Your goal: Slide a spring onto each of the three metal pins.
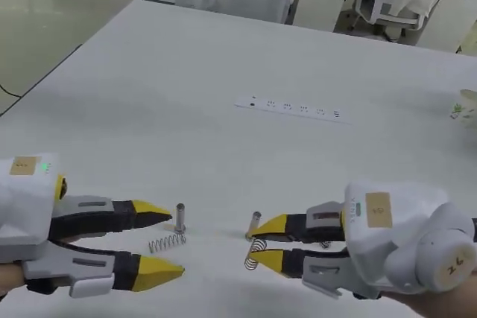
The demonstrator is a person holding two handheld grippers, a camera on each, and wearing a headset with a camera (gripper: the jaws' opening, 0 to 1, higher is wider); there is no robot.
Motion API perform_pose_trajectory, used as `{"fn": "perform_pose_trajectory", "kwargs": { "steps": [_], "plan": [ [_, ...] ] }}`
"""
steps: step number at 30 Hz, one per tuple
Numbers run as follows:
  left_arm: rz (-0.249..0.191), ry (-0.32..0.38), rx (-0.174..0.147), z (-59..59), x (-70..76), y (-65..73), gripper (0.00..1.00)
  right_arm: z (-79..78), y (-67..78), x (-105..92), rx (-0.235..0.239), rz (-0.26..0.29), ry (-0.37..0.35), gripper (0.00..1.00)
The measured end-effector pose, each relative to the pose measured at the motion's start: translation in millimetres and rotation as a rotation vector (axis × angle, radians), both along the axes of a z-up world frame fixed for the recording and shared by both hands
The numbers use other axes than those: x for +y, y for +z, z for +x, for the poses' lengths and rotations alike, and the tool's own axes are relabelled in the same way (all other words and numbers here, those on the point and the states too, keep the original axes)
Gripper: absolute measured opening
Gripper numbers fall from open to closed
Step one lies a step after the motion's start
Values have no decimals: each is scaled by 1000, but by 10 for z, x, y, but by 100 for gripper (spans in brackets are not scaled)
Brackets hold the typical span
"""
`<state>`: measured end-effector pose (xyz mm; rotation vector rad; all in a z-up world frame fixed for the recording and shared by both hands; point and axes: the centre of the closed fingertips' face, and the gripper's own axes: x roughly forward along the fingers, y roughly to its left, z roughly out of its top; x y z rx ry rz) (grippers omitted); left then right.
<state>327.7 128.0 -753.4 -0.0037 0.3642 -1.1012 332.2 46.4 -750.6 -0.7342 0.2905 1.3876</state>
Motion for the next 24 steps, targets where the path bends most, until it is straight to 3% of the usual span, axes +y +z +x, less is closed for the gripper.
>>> {"fn": "perform_pose_trajectory", "kwargs": {
  "steps": [8, 14, 19, 24],
  "plan": [
    [15, 46, 27, -50, 189, -132, 57, 22, -12, -25, 3, -2, -15, 7],
    [8, 80, 22, -50, 301, -121, 71, 50, -37, -53, 5, -5, -30, 7],
    [38, 109, 5, -55, 445, -157, 80, 53, -45, -70, 6, -10, -33, 7],
    [29, 128, 18, -85, 515, -162, 92, 72, -63, -88, 4, -16, -39, 7]
  ]
}}
